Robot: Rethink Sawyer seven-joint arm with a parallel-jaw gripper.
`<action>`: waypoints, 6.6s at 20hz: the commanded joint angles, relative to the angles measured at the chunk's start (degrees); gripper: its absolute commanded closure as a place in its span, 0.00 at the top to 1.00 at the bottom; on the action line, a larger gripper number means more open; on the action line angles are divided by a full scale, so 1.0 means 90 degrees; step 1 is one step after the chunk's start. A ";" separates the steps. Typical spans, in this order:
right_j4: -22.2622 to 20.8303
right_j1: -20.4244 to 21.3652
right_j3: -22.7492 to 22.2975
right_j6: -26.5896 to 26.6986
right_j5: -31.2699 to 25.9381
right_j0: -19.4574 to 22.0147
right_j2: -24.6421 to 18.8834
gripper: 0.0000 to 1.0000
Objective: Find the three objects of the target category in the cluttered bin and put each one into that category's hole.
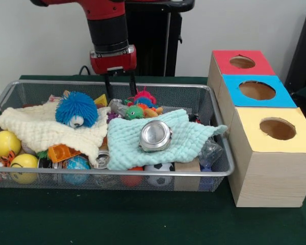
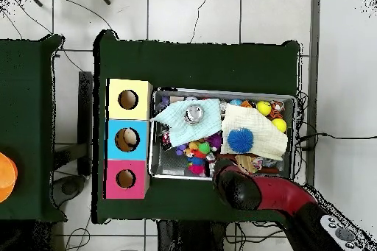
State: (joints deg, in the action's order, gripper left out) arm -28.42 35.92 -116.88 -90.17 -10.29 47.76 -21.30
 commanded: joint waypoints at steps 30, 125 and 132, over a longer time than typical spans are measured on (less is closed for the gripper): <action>-0.2148 0.0792 0.1876 0.0125 -0.1202 -0.1020 0.0236 1.00; 0.0243 0.2612 -0.0658 -0.0122 -0.0964 0.0693 -0.1472 0.00; 0.0835 0.3152 -0.0911 0.0023 -0.1335 0.0837 -0.1810 0.00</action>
State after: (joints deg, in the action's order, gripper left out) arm -25.94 59.07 -121.78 -90.17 -14.87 54.40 -31.47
